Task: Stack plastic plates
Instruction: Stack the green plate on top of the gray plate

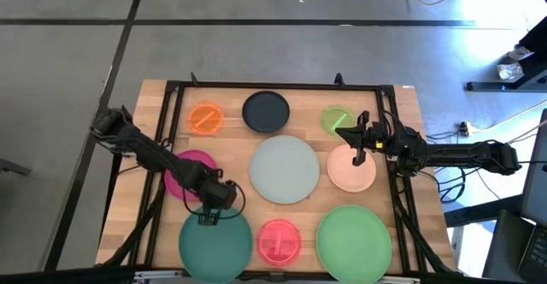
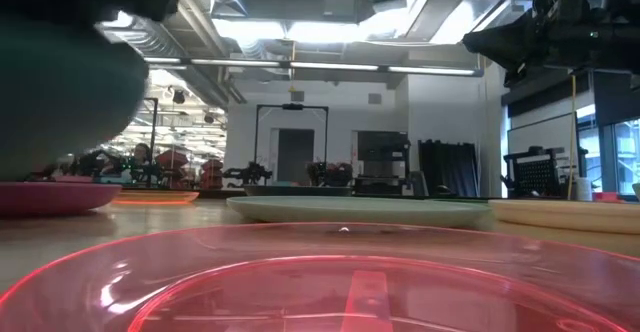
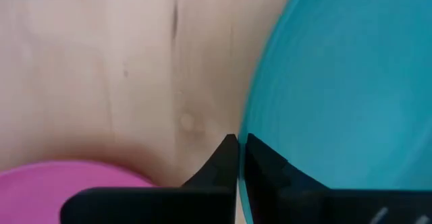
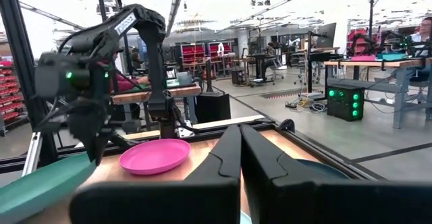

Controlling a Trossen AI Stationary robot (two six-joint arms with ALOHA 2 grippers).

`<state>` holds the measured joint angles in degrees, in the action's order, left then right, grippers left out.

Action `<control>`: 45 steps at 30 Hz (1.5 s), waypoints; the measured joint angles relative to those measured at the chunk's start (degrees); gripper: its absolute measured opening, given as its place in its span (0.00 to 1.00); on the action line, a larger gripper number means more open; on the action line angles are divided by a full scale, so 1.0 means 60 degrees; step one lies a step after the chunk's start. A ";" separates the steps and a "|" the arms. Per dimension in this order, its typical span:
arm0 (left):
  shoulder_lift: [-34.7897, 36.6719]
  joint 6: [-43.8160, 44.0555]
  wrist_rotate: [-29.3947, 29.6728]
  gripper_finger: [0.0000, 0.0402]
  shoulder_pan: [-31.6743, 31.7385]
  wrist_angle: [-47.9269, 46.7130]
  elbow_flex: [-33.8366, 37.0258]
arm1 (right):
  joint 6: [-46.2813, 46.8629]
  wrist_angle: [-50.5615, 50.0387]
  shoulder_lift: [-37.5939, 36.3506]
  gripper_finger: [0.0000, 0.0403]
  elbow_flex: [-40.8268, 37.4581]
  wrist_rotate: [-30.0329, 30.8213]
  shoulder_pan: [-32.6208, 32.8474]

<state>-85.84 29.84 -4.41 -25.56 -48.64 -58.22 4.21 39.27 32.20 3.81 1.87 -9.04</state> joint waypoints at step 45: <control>-0.0248 -0.1493 0.4424 0.03 0.4722 0.4437 -0.0004 | 0.0069 -0.0018 -0.0003 0.00 -0.0004 0.0521 0.0004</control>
<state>-87.32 20.88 22.14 2.77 -22.02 -58.24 4.62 39.16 32.18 3.79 4.99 -9.02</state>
